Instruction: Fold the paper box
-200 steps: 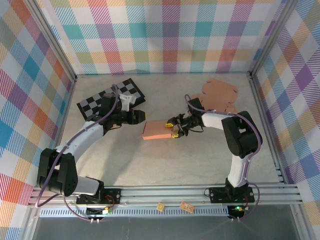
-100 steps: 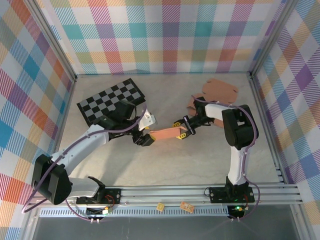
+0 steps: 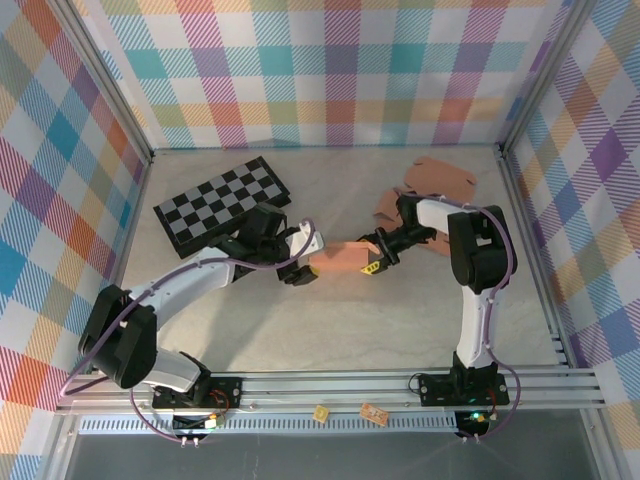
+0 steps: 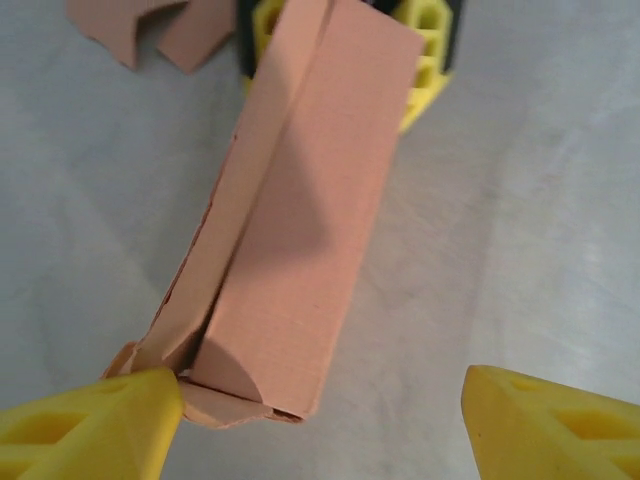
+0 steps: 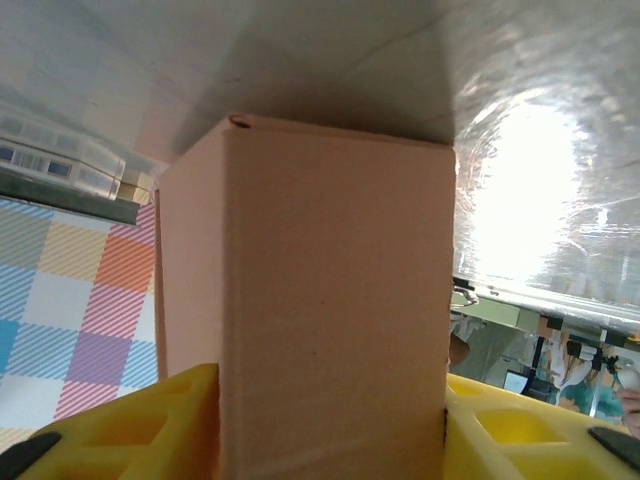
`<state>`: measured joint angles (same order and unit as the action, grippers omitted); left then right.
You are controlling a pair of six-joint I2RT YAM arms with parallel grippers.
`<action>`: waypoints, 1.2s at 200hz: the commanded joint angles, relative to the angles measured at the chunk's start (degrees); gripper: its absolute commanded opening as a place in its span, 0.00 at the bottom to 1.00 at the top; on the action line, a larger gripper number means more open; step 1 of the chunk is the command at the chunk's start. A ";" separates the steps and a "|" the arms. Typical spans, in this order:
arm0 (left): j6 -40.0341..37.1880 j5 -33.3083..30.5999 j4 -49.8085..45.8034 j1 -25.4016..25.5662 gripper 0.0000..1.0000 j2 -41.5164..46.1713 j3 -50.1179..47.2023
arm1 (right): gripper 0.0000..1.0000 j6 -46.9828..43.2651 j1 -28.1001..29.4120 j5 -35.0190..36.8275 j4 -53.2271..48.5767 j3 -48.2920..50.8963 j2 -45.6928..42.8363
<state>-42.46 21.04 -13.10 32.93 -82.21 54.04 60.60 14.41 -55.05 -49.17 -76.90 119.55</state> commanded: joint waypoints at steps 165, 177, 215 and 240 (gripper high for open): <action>5.02 4.49 6.71 -1.42 1.00 -7.10 -1.46 | 0.46 -2.78 -0.01 6.84 -7.37 -2.38 1.84; 5.98 4.01 9.80 -1.46 1.00 -7.04 -2.54 | 0.46 -2.59 -0.05 6.97 -7.26 -2.33 1.78; 7.59 6.91 7.99 -1.46 0.92 -8.46 -1.40 | 0.46 -2.16 -0.07 7.32 -7.00 -2.95 1.82; 9.24 7.31 7.39 -1.46 0.84 -8.89 -1.59 | 0.48 -1.98 -0.01 7.99 -6.92 -3.34 1.46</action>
<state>-35.20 25.96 -6.39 32.08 -90.21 52.01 57.80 14.63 -52.86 -54.98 -80.05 121.05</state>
